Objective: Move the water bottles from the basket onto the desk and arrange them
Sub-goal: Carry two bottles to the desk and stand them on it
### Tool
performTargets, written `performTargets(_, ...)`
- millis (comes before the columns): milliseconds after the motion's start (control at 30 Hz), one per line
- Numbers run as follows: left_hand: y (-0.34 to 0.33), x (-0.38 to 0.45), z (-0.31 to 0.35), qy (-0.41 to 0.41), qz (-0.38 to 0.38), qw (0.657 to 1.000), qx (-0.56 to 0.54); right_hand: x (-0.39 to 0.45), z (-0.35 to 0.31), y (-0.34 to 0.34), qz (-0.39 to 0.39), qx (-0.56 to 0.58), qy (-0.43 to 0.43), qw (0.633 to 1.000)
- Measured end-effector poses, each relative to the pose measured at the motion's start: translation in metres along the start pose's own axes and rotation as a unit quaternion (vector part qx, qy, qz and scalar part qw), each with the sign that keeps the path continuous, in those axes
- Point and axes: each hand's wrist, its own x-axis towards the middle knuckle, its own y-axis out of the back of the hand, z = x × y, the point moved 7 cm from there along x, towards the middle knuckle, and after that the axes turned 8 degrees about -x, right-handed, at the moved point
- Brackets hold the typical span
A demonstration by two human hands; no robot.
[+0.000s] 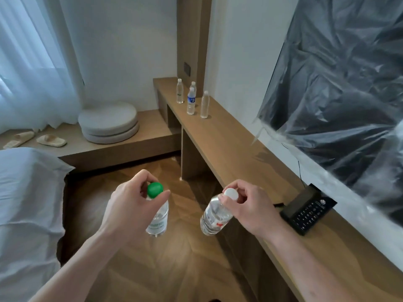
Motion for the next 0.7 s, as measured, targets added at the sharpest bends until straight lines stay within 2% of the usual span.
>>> performTargets(333, -0.017, 0.150, -0.030, 0.004, -0.042, 0.998, -0.050, 0.133, 0.006, -0.014, 0.023, 0.002, -0.033, 0.999)
performTargets(700, -0.037, 0.345, -0.053, -0.008, -0.045, 0.999, -0.009, 0.341, 0.033, -0.041, 0.020, 0.037, -0.057, 0.998)
